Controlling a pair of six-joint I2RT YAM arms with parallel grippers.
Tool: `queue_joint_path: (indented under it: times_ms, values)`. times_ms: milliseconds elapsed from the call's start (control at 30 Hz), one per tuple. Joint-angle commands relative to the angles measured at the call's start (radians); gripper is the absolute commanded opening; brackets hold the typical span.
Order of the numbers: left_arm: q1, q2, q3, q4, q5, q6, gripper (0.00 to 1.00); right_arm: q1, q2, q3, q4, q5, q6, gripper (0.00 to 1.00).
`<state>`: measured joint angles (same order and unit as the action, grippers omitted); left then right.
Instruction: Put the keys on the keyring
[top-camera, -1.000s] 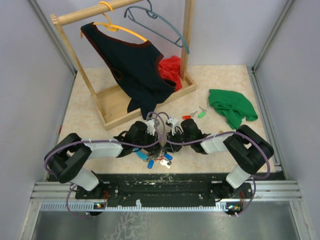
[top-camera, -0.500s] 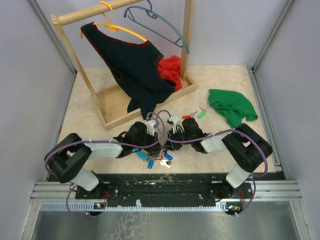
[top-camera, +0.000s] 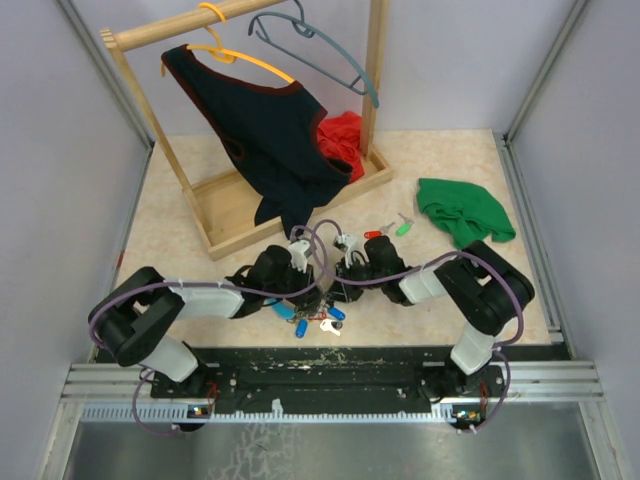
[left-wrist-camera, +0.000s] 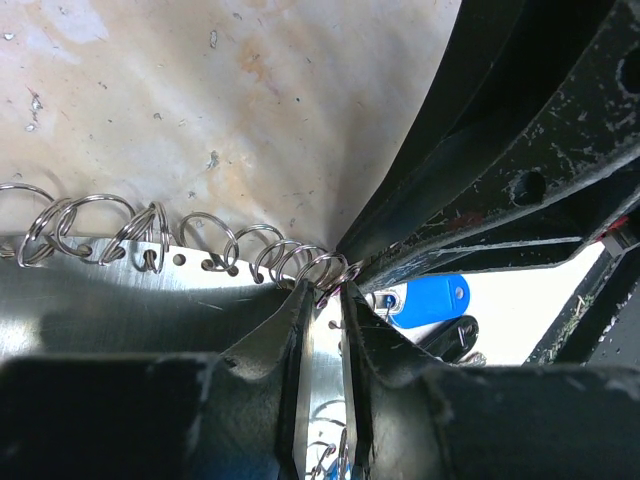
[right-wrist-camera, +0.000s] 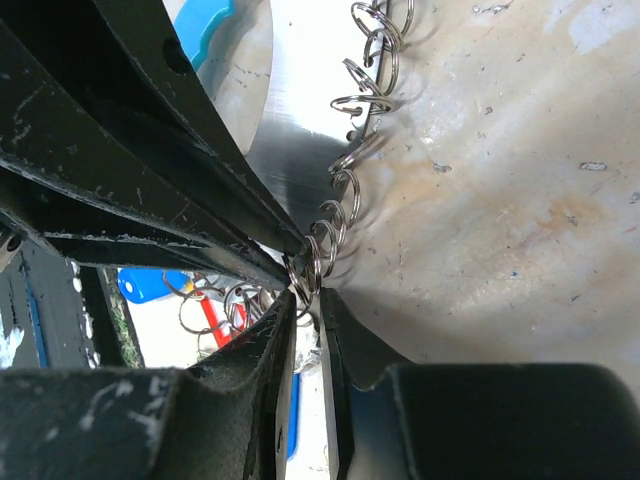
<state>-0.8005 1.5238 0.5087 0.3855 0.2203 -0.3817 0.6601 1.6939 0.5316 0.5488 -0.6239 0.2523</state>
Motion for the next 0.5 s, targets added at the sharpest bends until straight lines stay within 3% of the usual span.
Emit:
queue_joint_path:
  times_ms: [0, 200, 400, 467]
  values:
    - [-0.006, 0.003, -0.025, 0.022, 0.011, -0.024, 0.23, 0.006, 0.043, 0.016, 0.057, -0.043, 0.017, 0.16]
    - [-0.006, 0.004, -0.04, 0.067, 0.025, -0.046, 0.23, 0.006, 0.052, 0.02, 0.082, -0.058, 0.018, 0.13]
    - [0.002, -0.032, -0.072, 0.124, 0.031, -0.066, 0.24, 0.006, 0.034, 0.031, 0.094, -0.056, 0.011, 0.0]
    - [0.013, -0.06, -0.089, 0.143, 0.03, -0.066, 0.25, 0.006, 0.017, 0.034, 0.085, -0.052, 0.0, 0.0]
